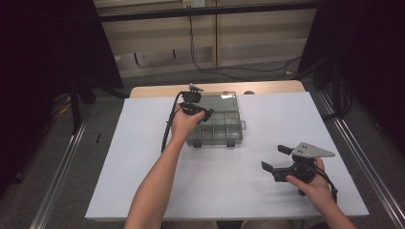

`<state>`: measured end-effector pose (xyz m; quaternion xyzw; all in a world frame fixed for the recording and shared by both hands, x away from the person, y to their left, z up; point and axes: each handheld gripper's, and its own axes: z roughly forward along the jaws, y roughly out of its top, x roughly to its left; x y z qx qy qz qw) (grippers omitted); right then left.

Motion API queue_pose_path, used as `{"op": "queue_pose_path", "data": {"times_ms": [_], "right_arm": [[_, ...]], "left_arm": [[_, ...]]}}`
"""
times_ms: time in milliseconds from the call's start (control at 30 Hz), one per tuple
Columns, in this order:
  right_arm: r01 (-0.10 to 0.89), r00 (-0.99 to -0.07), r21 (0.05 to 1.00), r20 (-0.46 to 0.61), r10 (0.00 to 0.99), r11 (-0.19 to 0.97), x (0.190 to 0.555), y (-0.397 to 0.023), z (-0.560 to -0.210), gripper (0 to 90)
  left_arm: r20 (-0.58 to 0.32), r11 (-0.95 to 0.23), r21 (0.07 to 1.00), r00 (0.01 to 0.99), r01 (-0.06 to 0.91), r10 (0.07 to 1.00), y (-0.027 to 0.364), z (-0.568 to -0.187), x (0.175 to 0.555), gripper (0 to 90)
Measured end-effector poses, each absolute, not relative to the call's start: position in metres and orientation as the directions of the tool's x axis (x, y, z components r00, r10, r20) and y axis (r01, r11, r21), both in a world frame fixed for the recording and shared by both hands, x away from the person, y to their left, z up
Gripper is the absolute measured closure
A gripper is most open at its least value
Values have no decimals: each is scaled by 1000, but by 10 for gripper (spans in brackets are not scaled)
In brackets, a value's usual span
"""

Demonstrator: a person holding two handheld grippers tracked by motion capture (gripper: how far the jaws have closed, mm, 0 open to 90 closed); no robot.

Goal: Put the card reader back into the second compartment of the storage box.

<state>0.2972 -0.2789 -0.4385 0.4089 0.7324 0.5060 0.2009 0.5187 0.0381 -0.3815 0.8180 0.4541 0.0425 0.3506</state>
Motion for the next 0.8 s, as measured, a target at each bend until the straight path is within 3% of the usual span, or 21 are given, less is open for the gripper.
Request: {"op": "queue_pose_path", "data": {"times_ms": [800], "right_arm": [[393,-589,906,119,799,155,297,-279,-438,89]], "left_arm": [[-235,-337,601,563,725,792,37,-391,524,738]]}}
